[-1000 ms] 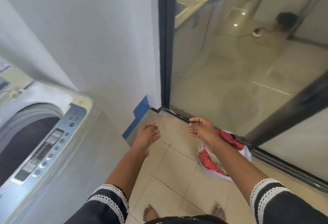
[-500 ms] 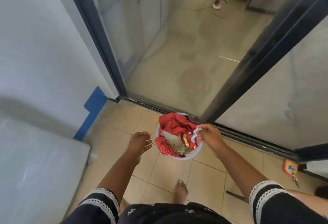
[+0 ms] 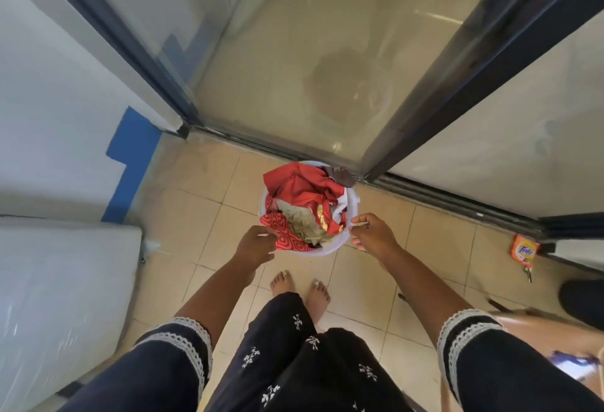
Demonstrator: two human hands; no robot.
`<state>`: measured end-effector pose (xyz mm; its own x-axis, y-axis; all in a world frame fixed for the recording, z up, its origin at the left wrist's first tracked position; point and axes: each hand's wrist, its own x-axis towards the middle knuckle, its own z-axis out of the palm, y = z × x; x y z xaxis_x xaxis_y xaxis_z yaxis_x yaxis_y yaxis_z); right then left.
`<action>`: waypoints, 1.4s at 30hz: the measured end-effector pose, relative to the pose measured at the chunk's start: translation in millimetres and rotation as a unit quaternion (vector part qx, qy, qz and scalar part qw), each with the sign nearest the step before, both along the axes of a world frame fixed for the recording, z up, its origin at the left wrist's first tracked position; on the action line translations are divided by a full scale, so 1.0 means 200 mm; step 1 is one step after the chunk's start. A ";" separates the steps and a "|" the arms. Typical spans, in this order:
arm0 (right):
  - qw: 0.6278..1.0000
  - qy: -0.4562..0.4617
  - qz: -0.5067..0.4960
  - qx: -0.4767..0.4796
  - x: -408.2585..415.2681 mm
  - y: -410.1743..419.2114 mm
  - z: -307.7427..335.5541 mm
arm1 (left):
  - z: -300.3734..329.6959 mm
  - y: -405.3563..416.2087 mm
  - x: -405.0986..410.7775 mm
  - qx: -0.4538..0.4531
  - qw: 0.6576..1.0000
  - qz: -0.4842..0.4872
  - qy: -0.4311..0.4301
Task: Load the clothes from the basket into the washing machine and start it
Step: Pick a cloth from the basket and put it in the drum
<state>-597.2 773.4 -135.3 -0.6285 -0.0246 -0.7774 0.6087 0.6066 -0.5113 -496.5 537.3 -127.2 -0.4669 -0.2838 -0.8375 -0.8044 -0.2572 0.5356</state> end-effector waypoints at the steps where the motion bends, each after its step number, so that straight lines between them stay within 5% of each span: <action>1: 1.000 -0.011 0.011 0.004 0.00 0.00 -0.05 | -0.04 0.01 -0.02 0.001 1.000 -0.016 -0.013; 12: 0.977 -0.100 0.178 0.054 0.05 -0.18 -0.97 | -0.87 0.06 -0.14 -0.077 0.937 -0.337 -0.056; 16: 0.942 -0.049 0.319 0.095 0.09 -0.26 -1.42 | -1.21 0.09 -0.15 -0.049 0.951 -0.303 -0.038; 20: 0.838 -0.028 0.519 0.167 0.04 -0.29 -1.77 | -1.47 0.16 -0.18 -0.012 0.975 -0.222 -0.020; 24: 0.796 -0.003 0.582 0.164 0.02 -0.34 -1.94 | -1.65 0.18 -0.15 -0.029 0.980 -0.199 0.000; 32: 0.911 0.044 0.405 0.064 0.14 -0.34 -1.53 | -1.40 0.14 -0.06 -0.029 0.970 -0.243 0.004; 36: 0.925 0.106 0.364 0.020 0.24 -0.34 -1.09 | -1.06 0.10 -0.06 -0.027 0.947 -0.320 0.021; 42: 0.964 0.144 0.203 -0.095 0.34 -0.33 -0.49 | -0.49 0.03 -0.04 0.028 0.955 -0.290 0.053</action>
<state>-529.4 707.5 -234.0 -0.7260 -0.4385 -0.5298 0.1571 0.6443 -0.7485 -504.9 543.0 -225.5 -0.6155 0.0918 -0.7828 -0.7620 0.1843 0.6207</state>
